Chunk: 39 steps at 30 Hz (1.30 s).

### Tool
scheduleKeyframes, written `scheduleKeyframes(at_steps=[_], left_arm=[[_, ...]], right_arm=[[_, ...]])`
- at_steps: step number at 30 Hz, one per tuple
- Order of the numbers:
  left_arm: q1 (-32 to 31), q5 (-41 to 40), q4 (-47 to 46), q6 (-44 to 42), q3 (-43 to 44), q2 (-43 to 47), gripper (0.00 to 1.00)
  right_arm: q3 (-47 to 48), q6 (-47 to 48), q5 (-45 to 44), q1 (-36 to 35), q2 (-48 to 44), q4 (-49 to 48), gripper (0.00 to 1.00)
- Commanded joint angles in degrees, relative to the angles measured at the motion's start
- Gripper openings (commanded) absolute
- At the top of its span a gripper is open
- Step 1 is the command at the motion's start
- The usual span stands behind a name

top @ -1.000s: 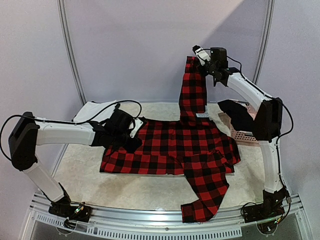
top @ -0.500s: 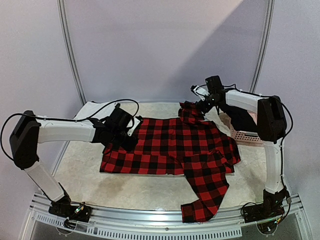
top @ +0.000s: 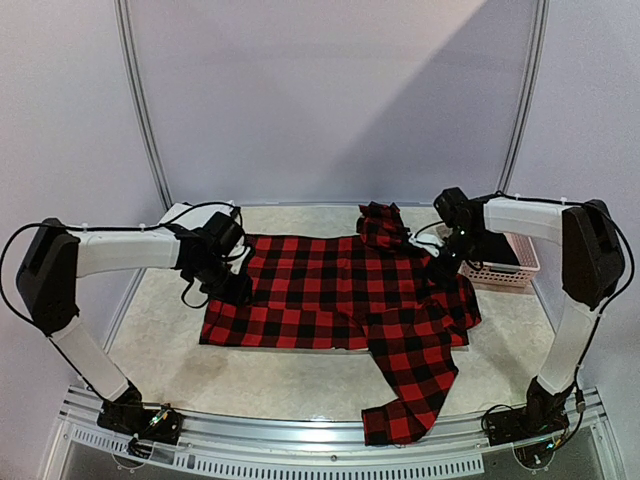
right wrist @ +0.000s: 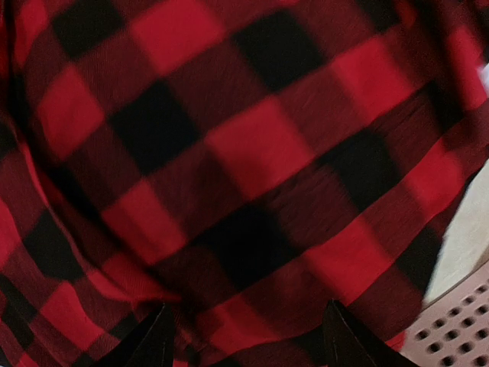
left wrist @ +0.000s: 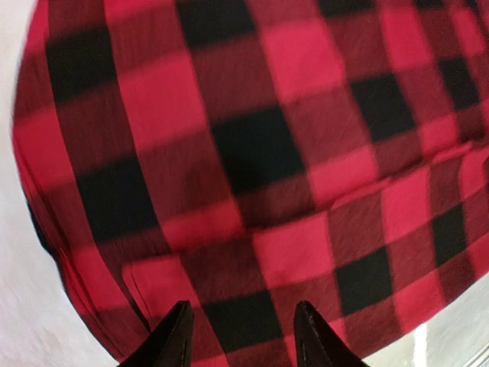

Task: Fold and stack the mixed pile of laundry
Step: Move the 1/3-folded shirt to the center of the board.

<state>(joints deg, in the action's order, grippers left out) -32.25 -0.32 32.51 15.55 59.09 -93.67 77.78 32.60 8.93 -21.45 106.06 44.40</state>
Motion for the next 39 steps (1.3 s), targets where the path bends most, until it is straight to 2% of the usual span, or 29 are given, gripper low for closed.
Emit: scheduleKeyframes(at_steps=[1,4,10,19,25,30,35,39], left_arm=[[0.1,2.2,6.3,3.1,-3.4,0.3,0.45],[0.3,3.4,6.7,6.1,-4.7,-1.8,0.43],[0.3,6.8,1.7,14.2,-11.7,-3.8,0.39],[0.3,5.3,-1.9,23.0,-24.8,2.9,0.37],[0.3,1.8,-1.5,28.3,-34.7,13.0,0.37],[-0.3,0.9,0.0,36.2,-42.8,23.5,0.36],[-2.0,-1.3,7.4,45.3,-47.6,42.4,0.33],[-3.5,-2.9,9.2,46.2,-46.1,54.7,0.34]], right_arm=[[-6.6,1.7,-4.2,0.3,-4.3,-0.4,0.66],[-9.1,2.0,-7.8,0.3,-4.1,-1.3,0.66],[-11.9,1.5,-11.4,0.3,-3.3,0.4,0.66],[-16.4,0.5,-10.3,-3.9,-2.3,5.5,0.64],[-14.9,-1.9,-7.3,-9.7,-3.2,9.5,0.64],[-12.9,-5.3,-5.4,-13.4,-2.9,11.1,0.64],[-11.6,-6.6,-4.4,-15.5,-2.3,11.6,0.65],[-7.8,-6.7,-5.6,-15.0,-3.9,13.0,0.66]])
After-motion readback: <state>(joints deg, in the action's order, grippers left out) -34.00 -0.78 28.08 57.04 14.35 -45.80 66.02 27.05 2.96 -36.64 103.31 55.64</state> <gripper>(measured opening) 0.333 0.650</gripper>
